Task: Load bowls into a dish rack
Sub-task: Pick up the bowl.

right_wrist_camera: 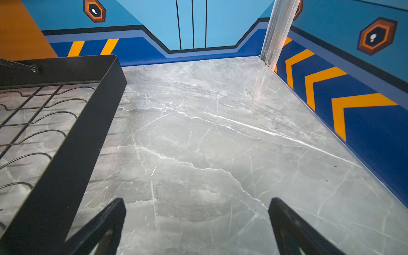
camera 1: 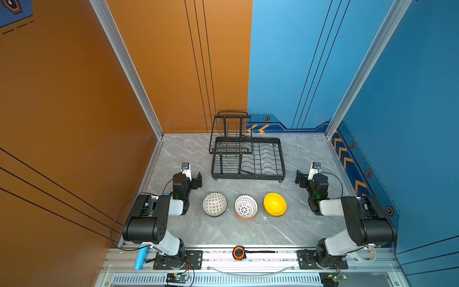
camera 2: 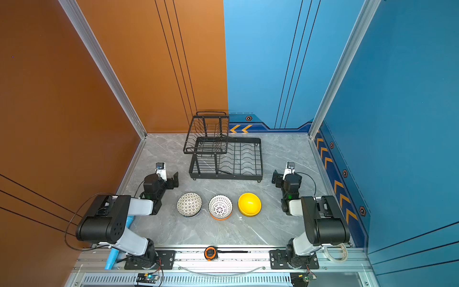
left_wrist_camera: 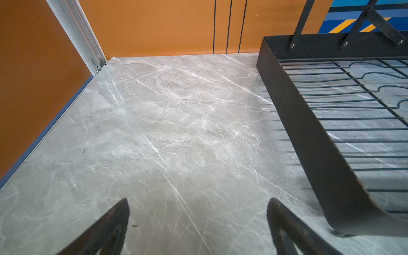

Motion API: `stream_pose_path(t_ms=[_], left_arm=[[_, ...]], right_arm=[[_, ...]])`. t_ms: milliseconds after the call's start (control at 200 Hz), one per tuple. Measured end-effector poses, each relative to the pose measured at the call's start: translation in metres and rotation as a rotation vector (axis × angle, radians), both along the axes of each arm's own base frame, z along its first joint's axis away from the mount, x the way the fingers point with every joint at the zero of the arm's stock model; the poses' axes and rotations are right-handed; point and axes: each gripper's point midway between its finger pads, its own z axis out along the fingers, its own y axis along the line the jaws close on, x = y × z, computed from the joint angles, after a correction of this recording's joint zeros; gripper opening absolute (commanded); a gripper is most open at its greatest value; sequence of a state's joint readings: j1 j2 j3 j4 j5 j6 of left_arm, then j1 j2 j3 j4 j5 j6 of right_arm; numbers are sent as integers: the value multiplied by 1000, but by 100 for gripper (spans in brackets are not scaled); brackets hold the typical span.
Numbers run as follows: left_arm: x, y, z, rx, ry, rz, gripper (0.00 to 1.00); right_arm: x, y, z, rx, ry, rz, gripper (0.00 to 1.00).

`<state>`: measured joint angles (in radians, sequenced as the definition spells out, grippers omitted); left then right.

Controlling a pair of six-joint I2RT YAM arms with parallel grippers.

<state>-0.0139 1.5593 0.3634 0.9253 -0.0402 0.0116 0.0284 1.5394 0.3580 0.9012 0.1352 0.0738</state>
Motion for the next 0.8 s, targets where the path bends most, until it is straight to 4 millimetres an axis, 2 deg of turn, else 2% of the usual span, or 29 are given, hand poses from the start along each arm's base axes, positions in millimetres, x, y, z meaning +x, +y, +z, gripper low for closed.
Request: stream_pose_path(t_ms=[801], left_arm=[[1, 1, 3, 3, -16, 8, 98]], right_arm=[[0, 0, 0, 1, 0, 0, 100]])
